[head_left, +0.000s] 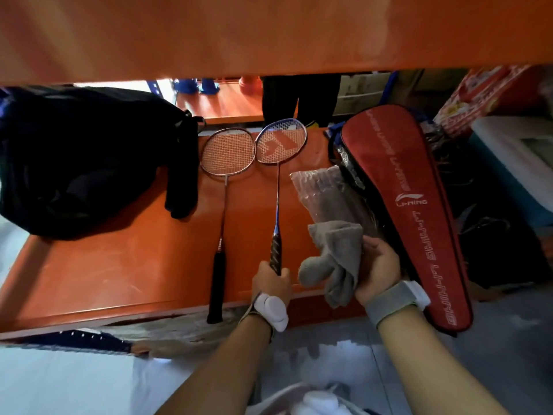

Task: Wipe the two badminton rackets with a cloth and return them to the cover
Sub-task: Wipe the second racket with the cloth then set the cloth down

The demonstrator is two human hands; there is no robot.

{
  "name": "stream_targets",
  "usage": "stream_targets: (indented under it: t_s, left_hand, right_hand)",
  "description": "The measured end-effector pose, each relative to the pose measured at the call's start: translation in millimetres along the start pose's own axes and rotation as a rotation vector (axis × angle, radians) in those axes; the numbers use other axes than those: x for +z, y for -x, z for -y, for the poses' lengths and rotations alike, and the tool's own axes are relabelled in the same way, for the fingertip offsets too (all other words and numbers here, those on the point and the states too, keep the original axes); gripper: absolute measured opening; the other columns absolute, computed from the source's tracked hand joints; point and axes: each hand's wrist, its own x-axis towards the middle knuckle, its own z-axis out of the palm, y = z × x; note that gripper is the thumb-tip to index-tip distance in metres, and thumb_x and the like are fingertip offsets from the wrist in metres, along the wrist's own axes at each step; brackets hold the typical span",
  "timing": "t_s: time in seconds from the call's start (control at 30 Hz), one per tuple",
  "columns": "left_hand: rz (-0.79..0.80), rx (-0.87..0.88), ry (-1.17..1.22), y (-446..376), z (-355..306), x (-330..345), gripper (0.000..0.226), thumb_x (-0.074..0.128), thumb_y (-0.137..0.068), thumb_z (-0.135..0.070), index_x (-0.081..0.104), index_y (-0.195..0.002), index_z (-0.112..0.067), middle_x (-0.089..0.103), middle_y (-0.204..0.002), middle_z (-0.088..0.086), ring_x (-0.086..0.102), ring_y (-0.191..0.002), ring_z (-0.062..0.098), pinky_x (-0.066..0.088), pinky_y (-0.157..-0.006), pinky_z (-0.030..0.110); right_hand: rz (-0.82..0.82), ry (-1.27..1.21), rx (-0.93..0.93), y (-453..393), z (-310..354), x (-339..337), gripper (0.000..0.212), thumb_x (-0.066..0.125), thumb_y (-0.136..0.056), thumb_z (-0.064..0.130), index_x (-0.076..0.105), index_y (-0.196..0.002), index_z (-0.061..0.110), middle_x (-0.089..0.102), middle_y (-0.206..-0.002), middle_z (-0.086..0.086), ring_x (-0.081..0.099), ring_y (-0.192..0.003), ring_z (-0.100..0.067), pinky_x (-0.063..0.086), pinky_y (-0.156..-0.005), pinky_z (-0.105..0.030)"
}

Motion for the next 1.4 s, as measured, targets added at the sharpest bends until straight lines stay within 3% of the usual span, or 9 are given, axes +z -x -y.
stream_targets:
  t_s: [0.17,0.27,0.47,0.6,0.7,0.93,1.03,1.2,1.4]
  left_hand:
    - [0.03,0.104,-0.02,-0.6,4.1,-21.9,0.023,0.057,-0.093,-0.033,0.042,-0.077,-0.026,0.05,-0.067,-0.003,0.044,-0.051,0.013,0.029,-0.041,0.022]
    - [0.019,0.156,-0.005,1.2,4.2,-35.8,0.021,0.057,-0.09,-0.036,0.042,-0.076,-0.029,0.054,-0.067,-0.005,0.047,-0.049,0.009,0.029,-0.037,0.019]
    - [0.032,0.335,0.08,3.0,-2.7,-63.4,0.023,0.044,-0.096,-0.043,0.043,-0.077,-0.029,0.051,-0.065,-0.007,0.042,-0.048,0.009,0.032,-0.041,0.023]
    - [0.138,0.498,0.099,6.6,3.3,-73.0,0.019,0.038,-0.102,-0.028,0.053,-0.106,-0.018,0.062,-0.091,0.007,0.057,-0.073,0.025,0.047,-0.065,0.04]
    - [0.194,0.596,0.054,9.0,13.7,-74.1,0.027,0.04,-0.104,-0.024,0.057,-0.118,-0.007,0.064,-0.106,0.011,0.056,-0.079,0.008,0.045,-0.067,0.013]
    - [0.128,0.573,0.131,6.1,22.5,-79.4,0.016,0.044,-0.1,-0.035,0.059,-0.101,-0.029,0.065,-0.083,-0.004,0.054,-0.062,0.009,0.047,-0.06,0.04]
    - [-0.011,0.495,0.01,-15.7,23.0,-95.0,0.025,0.046,-0.101,-0.02,0.067,-0.104,-0.006,0.069,-0.104,0.018,0.063,-0.093,0.035,0.048,-0.078,0.042]
    - [-0.218,0.248,0.454,-32.6,0.6,-128.0,0.021,0.046,-0.098,-0.027,0.057,-0.095,-0.009,0.06,-0.097,0.015,0.056,-0.088,0.034,0.048,-0.08,0.049]
    - [0.349,0.358,0.664,-24.0,-37.6,-136.3,0.03,0.038,-0.104,-0.038,0.064,-0.115,-0.025,0.072,-0.114,0.003,0.068,-0.106,0.02,0.055,-0.092,0.041]
  right_hand:
    - [-0.032,0.217,-0.067,-5.0,-19.4,19.7,0.036,0.036,-0.103,0.022,0.057,-0.119,-0.001,0.058,-0.106,-0.019,0.057,-0.097,-0.029,0.047,-0.089,-0.042]
    - [-0.017,0.136,-0.057,-4.1,-29.3,29.3,0.034,0.039,-0.101,0.026,0.067,-0.091,0.01,0.066,-0.084,-0.013,0.065,-0.077,-0.025,0.054,-0.073,-0.034]
    - [0.1,-0.021,0.064,5.5,-55.4,37.4,0.025,0.087,-0.054,0.031,0.079,-0.075,0.021,0.07,-0.083,-0.007,0.066,-0.07,-0.023,0.047,-0.08,-0.029]
    - [0.191,0.148,0.125,16.4,-86.7,68.8,0.028,0.06,-0.085,0.026,0.072,-0.105,0.01,0.071,-0.106,-0.014,0.073,-0.082,-0.025,0.053,-0.088,-0.039]
    - [0.147,0.405,-0.182,7.3,-99.4,89.8,0.041,0.061,-0.089,0.007,0.055,-0.129,0.011,0.065,-0.122,-0.021,0.067,-0.106,-0.038,0.053,-0.092,-0.055]
    - [0.078,0.578,-0.23,-3.8,-110.7,109.5,0.027,0.054,-0.097,0.008,0.06,-0.122,-0.002,0.067,-0.115,-0.025,0.065,-0.105,-0.039,0.051,-0.096,-0.053]
    - [0.112,0.503,-0.209,-1.1,-113.1,108.8,0.029,0.054,-0.097,0.008,0.059,-0.126,0.005,0.067,-0.121,-0.02,0.065,-0.109,-0.036,0.052,-0.095,-0.051]
    - [0.127,0.531,-0.161,14.5,-121.7,89.2,0.034,0.054,-0.097,0.006,0.056,-0.131,0.006,0.067,-0.12,-0.019,0.066,-0.106,-0.034,0.055,-0.09,-0.048]
    - [0.369,0.615,-0.068,29.6,-133.6,71.3,0.04,0.06,-0.09,0.008,0.058,-0.129,0.013,0.067,-0.124,-0.012,0.065,-0.11,-0.032,0.055,-0.09,-0.044]
